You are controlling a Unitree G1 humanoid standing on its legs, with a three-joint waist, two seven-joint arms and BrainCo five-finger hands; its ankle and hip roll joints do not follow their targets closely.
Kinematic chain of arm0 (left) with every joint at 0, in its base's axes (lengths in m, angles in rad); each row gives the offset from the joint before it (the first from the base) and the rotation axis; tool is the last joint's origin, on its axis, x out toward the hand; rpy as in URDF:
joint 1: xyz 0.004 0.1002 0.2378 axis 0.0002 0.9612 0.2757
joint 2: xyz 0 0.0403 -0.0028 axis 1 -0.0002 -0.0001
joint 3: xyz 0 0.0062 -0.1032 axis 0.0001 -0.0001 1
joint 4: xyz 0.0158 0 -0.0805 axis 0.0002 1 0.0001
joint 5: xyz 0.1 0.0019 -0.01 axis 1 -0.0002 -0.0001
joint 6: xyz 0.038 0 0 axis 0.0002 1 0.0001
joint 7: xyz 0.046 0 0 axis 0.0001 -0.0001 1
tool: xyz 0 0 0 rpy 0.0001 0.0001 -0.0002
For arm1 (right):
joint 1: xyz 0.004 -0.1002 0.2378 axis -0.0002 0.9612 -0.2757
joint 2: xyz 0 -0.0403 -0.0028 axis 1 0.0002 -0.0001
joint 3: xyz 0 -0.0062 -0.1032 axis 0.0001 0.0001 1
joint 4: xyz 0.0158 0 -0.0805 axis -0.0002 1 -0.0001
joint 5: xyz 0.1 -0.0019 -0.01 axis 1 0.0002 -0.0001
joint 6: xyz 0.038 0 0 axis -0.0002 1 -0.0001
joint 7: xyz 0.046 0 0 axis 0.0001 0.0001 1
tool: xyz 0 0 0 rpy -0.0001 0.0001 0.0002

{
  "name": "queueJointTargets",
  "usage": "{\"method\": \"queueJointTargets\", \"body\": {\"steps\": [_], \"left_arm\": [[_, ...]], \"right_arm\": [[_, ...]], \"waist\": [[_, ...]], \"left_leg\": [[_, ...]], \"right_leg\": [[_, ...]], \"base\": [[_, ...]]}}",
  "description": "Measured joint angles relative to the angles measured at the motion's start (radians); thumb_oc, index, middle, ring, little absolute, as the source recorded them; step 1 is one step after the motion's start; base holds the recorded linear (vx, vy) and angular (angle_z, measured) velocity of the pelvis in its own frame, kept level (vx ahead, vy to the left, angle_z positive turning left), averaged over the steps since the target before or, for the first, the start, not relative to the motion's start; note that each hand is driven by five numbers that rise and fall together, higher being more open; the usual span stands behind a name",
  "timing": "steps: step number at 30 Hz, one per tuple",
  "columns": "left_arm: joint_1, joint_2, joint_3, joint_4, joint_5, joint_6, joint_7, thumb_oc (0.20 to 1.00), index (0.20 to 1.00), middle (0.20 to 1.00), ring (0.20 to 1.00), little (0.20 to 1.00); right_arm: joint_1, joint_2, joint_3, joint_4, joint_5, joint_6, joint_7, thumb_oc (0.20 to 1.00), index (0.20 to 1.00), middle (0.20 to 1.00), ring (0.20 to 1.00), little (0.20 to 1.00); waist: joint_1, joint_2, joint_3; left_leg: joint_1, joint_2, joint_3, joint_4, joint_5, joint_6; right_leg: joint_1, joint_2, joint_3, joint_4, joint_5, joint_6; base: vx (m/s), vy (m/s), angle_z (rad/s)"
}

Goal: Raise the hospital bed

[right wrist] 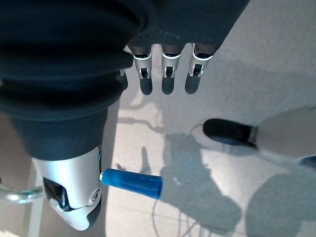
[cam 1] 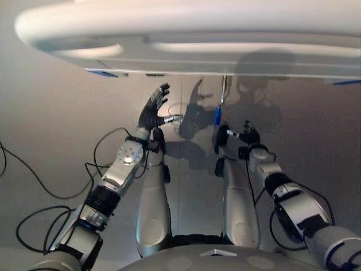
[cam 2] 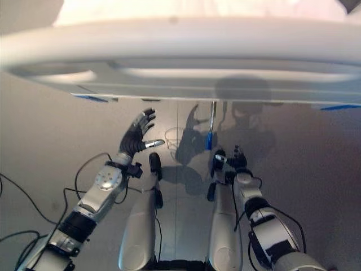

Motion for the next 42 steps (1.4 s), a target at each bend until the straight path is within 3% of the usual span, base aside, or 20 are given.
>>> {"method": "queueJointTargets", "body": {"steps": [6,13,19,28,42], "left_arm": [[-0.019,0.023,0.0,-0.139,0.002,0.001,0.018,1.0,1.0,1.0,1.0,1.0],[-0.041,0.082,0.001,-0.208,-0.004,-0.002,0.017,1.0,1.0,1.0,1.0,1.0],[-0.047,0.074,0.0,-0.233,-0.012,-0.007,0.013,1.0,1.0,1.0,1.0,1.0],[-0.081,0.073,-0.003,-0.267,-0.012,-0.007,0.012,1.0,1.0,1.0,1.0,1.0],[-0.103,0.061,0.001,-0.282,-0.012,-0.02,0.017,1.0,1.0,1.0,1.0,1.0]], "right_arm": [[-0.017,-0.03,0.052,-0.168,0.065,-0.028,-0.004,1.0,1.0,1.0,1.0,1.0],[-0.157,-0.04,0.064,-0.109,0.166,-0.028,0.02,1.0,1.0,1.0,1.0,1.0],[-0.268,-0.04,0.095,-0.058,0.209,-0.027,0.05,1.0,1.0,1.0,1.0,1.0],[-0.367,-0.031,0.13,0.165,0.152,0.006,0.084,1.0,1.0,1.0,1.0,1.0],[-0.33,-0.011,0.128,0.244,0.071,0.046,0.121,1.0,1.0,1.0,1.0,1.0]], "waist": [[-0.003,0.0,0.0],[0.006,-0.001,0.0],[0.027,0.0,0.0],[0.058,0.0,0.0],[0.081,0.001,-0.001]], "left_leg": [[-0.057,0.001,-0.002,0.005,0.0,-0.001],[-0.123,-0.001,-0.009,0.018,0.003,-0.004],[-0.138,-0.001,-0.018,0.021,0.004,-0.006],[-0.164,-0.009,-0.034,0.023,0.008,-0.006],[-0.18,-0.016,-0.04,0.022,0.009,-0.004]], "right_leg": [[-0.062,0.0,0.001,0.012,-0.002,-0.002],[-0.122,-0.003,-0.002,0.023,-0.003,-0.003],[-0.132,-0.005,-0.011,0.024,-0.003,-0.004],[-0.144,-0.015,-0.024,0.024,-0.005,-0.003],[-0.157,-0.021,-0.026,0.024,-0.007,0.0]], "base": [[0.0,-0.004,-0.01],[0.0,0.001,0.01],[0.0,0.002,0.02],[0.0,0.006,0.04],[0.0,0.001,0.01]]}}
